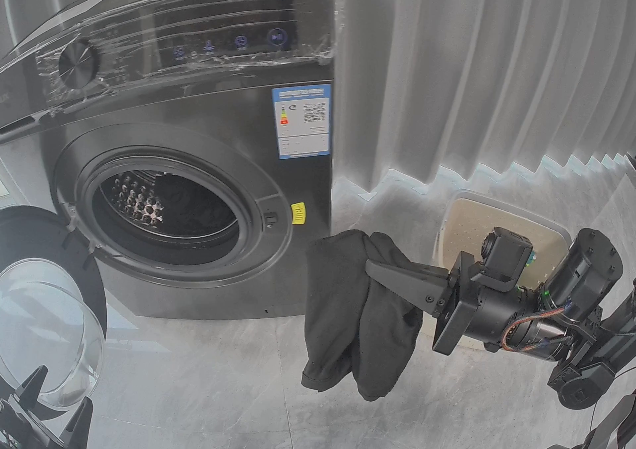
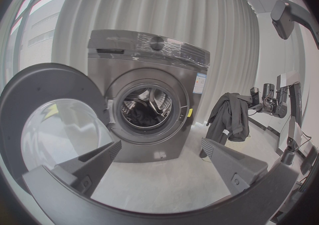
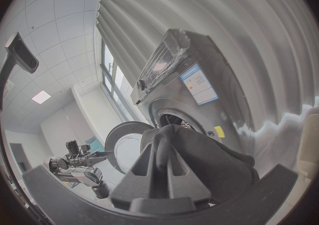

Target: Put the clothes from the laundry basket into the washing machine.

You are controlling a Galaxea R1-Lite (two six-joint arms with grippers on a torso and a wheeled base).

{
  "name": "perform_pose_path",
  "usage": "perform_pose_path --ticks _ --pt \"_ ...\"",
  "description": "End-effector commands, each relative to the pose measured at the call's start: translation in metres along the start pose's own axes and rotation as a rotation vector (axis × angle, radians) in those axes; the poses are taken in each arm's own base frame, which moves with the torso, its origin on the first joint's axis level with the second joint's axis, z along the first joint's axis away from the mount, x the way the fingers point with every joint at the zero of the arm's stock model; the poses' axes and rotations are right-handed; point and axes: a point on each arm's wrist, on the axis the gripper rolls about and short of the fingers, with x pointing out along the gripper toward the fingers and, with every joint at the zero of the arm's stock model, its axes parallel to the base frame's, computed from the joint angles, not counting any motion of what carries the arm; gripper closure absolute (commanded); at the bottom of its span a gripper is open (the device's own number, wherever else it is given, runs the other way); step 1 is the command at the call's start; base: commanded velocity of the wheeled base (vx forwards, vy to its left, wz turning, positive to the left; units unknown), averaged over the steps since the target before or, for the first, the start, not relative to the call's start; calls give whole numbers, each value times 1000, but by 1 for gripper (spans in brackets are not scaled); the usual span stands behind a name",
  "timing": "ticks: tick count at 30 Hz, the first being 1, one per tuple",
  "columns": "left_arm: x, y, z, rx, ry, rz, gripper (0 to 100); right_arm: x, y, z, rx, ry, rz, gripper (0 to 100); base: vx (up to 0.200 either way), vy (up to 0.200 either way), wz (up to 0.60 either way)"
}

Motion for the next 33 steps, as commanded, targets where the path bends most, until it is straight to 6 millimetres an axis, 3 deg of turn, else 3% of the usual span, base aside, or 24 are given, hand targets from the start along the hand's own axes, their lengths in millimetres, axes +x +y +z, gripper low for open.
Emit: perform_pose_path --ticks 1,12,18,33 --pt "1 1 -5 -2 17 2 0 0 1 -1 1 3 4 100 0 0 0" --pt "1 1 -5 -4 18 0 0 0 -2 1 -5 -4 -7 100 0 0 0" --pt "1 1 -5 -4 17 -1 0 0 -2 1 -7 -4 -7 100 0 0 600" --pt "1 1 -5 -10 17 0 0 -7 -4 -7 -35 35 -28 100 0 0 0"
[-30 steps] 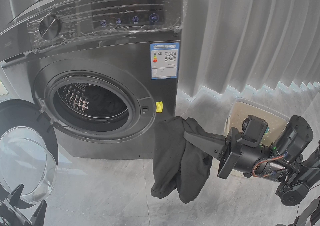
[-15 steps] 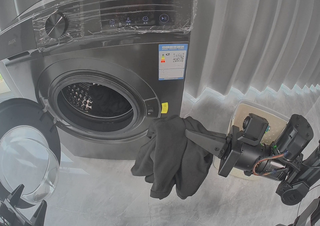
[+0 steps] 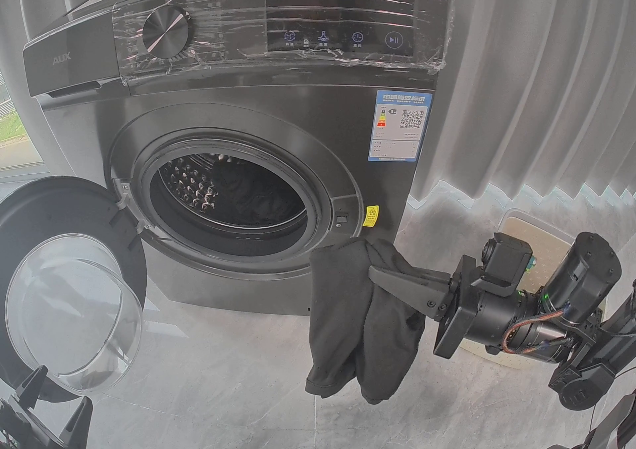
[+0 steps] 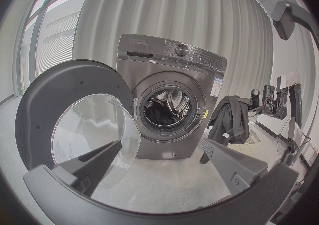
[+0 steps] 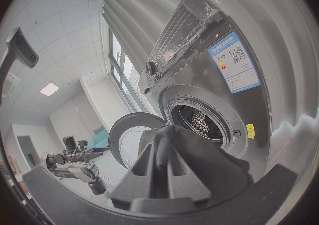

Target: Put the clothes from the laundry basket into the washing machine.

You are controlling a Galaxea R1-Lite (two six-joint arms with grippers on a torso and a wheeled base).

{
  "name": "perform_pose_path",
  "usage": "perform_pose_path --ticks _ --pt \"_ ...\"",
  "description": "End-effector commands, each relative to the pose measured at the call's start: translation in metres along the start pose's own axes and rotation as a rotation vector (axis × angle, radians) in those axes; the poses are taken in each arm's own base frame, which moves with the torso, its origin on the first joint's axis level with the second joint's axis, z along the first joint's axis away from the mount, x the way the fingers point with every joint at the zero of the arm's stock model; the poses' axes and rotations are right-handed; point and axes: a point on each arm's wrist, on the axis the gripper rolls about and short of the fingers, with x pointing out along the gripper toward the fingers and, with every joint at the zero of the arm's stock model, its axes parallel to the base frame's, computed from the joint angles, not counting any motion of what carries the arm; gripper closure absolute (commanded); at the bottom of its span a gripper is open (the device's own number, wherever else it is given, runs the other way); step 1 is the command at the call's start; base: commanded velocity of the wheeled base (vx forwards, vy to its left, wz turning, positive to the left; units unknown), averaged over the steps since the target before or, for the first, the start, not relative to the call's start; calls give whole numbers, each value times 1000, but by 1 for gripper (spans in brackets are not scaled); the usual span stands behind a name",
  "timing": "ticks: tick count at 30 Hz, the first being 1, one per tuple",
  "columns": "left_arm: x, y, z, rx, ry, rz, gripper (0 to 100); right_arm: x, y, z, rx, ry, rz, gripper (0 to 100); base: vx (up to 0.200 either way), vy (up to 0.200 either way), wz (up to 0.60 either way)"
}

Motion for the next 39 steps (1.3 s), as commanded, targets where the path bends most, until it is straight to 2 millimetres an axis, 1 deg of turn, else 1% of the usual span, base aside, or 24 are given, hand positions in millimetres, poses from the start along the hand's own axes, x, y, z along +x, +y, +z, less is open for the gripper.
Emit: perform_pose_path --ticks 1,4,6,8,9,10,13,15,17,18,19,22,25,27,28,29,32,37,39 --pt "1 1 -5 -6 18 5 0 -5 -1 -5 -34 23 -13 100 0 0 0" --pt "1 1 -5 -12 19 -2 0 -9 -3 -9 -64 41 -35 100 0 0 0" --pt "1 1 -5 -41 15 2 0 -15 -4 -14 -103 47 -120 100 0 0 0" --pt "1 0 -5 -41 20 -8 0 -13 -6 -15 -118 28 -218 100 0 0 0" --pt "1 0 -5 -41 20 -8 0 -13 -6 -15 -119 26 -225 100 0 0 0" --pt "1 0 -5 -41 19 -7 0 -9 -9 -19 -118 19 -306 100 0 0 0" --pt "1 0 -5 -38 20 -13 0 -3 -10 -22 -110 20 -318 100 0 0 0" --pt "1 -1 -4 -45 17 -55 0 0 -7 -22 -103 13 -307 100 0 0 0" --pt "-1 -3 6 -41 -20 -92 0 3 -4 -21 -90 1 -296 100 0 0 0" --pt "-4 -5 17 -35 -49 -110 0 5 -3 -20 -80 -9 -294 100 0 0 0" --pt "-6 -6 23 -31 -63 -123 0 6 -3 -19 -73 -14 -291 100 0 0 0" --pt "-3 -7 29 -20 -41 -146 0 7 -1 -19 -69 -16 -284 100 0 0 0" --pt "10 -7 33 -14 55 -201 0 8 1 -19 -68 -17 -276 100 0 0 0" --pt "14 -8 37 -17 75 -226 0 8 3 -19 -68 -17 -271 100 0 0 0" --pt "20 -9 44 -21 95 -258 0 8 3 -19 -68 -20 -270 100 0 0 0" --pt "22 -9 45 -23 100 -262 0 8 3 -19 -68 -20 -270 100 0 0 0" --pt "37 -10 60 -19 115 -293 0 9 3 -19 -68 -20 -269 100 0 0 0" --pt "63 -12 81 6 156 -372 0 20 1 -11 -76 -64 -259 100 0 0 0" --pt "72 -13 85 2 178 -388 0 22 1 -11 -77 -70 -257 100 0 0 0"
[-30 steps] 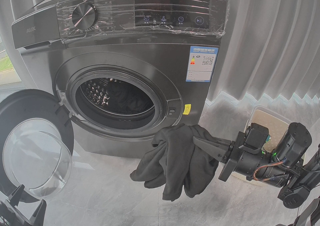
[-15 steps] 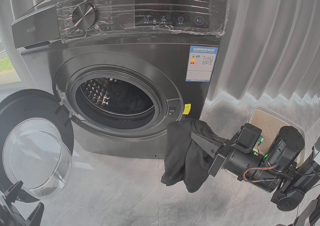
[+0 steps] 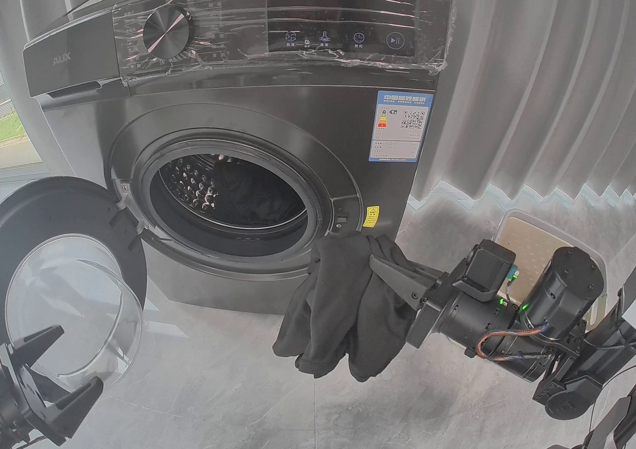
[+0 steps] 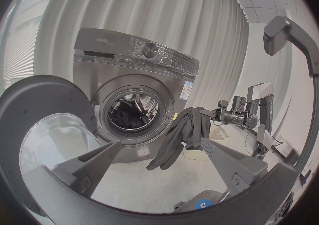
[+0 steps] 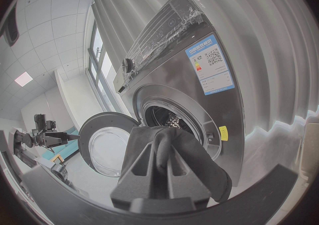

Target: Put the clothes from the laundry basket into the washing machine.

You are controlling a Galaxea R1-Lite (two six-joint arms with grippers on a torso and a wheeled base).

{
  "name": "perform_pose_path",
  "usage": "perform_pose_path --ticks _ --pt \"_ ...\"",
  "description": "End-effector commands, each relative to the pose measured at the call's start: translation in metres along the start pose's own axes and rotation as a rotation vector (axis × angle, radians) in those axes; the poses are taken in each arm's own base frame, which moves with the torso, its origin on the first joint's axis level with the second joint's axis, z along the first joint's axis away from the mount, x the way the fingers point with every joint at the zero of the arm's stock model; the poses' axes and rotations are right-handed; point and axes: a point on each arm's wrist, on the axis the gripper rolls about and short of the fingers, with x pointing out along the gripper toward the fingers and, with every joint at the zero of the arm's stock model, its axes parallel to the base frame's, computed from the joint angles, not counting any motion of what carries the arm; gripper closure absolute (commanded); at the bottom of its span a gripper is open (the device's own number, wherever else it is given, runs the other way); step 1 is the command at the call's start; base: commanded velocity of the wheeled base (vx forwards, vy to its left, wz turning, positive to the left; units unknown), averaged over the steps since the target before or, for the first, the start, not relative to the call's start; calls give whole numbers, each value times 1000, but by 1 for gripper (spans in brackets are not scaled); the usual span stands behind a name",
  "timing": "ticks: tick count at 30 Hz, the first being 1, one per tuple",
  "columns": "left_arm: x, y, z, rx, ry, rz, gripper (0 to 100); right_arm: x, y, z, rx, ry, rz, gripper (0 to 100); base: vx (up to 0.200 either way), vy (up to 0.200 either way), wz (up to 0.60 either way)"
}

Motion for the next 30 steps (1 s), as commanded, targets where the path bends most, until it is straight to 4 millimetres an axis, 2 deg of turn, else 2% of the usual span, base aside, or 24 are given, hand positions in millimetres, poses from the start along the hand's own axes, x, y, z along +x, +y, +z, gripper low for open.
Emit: perform_pose_path --ticks 1,5,14,15,22,30 --pt "38 10 25 -23 106 -78 0 11 1 5 1 -37 11 100 0 0 0" --pt "56 11 31 -30 146 -126 0 13 1 6 3 -42 11 100 0 0 0" --pt "91 6 30 -31 208 -253 0 20 -1 6 3 -54 8 100 0 0 0" --pt "99 5 28 -32 226 -278 0 20 -1 5 4 -49 8 100 0 0 0" --pt "120 0 20 -37 283 -327 0 20 0 5 15 -51 9 100 0 0 0" --pt "153 -5 8 -40 315 -371 0 20 -2 5 15 -52 4 100 0 0 0"
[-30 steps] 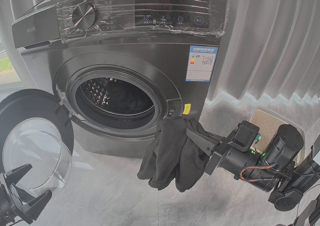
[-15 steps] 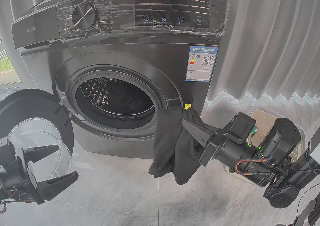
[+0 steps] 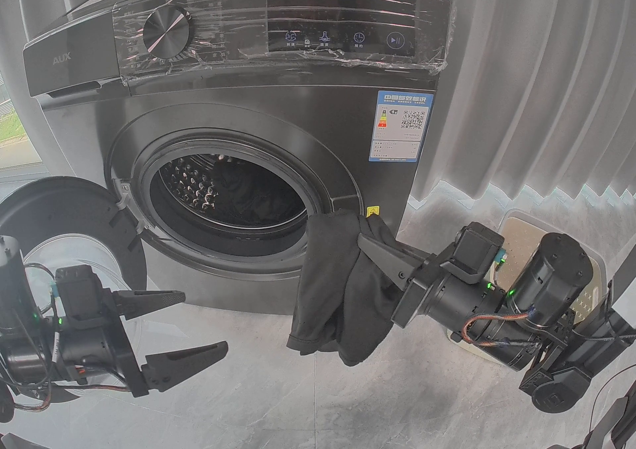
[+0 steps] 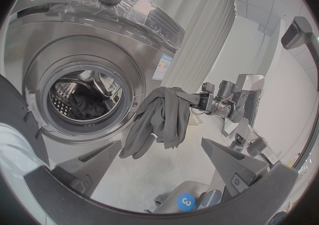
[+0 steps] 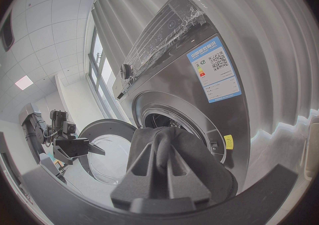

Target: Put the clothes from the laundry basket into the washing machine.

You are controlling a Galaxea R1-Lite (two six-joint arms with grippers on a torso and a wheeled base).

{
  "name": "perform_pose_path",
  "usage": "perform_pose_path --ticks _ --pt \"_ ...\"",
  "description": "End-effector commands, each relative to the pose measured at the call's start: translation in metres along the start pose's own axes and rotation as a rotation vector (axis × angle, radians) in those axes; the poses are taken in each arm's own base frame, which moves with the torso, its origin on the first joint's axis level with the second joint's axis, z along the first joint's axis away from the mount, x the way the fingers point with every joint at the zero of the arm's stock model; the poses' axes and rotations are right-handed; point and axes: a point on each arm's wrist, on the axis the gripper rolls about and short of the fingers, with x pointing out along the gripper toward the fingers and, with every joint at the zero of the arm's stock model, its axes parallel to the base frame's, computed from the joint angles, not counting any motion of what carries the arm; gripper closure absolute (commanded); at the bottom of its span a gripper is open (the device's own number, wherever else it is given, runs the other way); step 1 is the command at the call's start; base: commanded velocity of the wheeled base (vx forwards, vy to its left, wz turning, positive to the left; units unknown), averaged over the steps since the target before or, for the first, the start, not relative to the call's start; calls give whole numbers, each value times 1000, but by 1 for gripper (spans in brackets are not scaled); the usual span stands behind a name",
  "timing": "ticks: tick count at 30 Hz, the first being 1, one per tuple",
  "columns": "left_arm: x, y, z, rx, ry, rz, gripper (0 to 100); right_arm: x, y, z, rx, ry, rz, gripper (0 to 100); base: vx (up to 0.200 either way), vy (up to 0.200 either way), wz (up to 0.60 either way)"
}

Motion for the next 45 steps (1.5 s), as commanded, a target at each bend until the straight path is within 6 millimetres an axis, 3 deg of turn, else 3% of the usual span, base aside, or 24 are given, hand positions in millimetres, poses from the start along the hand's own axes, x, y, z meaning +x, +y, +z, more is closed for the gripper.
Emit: perform_pose_path --ticks 1,18,42,43,45 --pt "28 5 -9 -22 71 -28 0 0 -1 0 0 1 -2 100 0 0 0" --pt "92 6 -20 -35 86 -82 0 0 -2 -2 0 9 -9 100 0 0 0" --pt "134 -1 -30 -67 89 -143 0 0 -3 -3 3 7 -28 100 0 0 0" --pt "136 0 -32 -68 91 -142 100 1 -3 -5 6 11 -29 100 0 0 0" --pt "137 0 -33 -68 91 -142 100 1 -3 -5 8 11 -29 100 0 0 0"
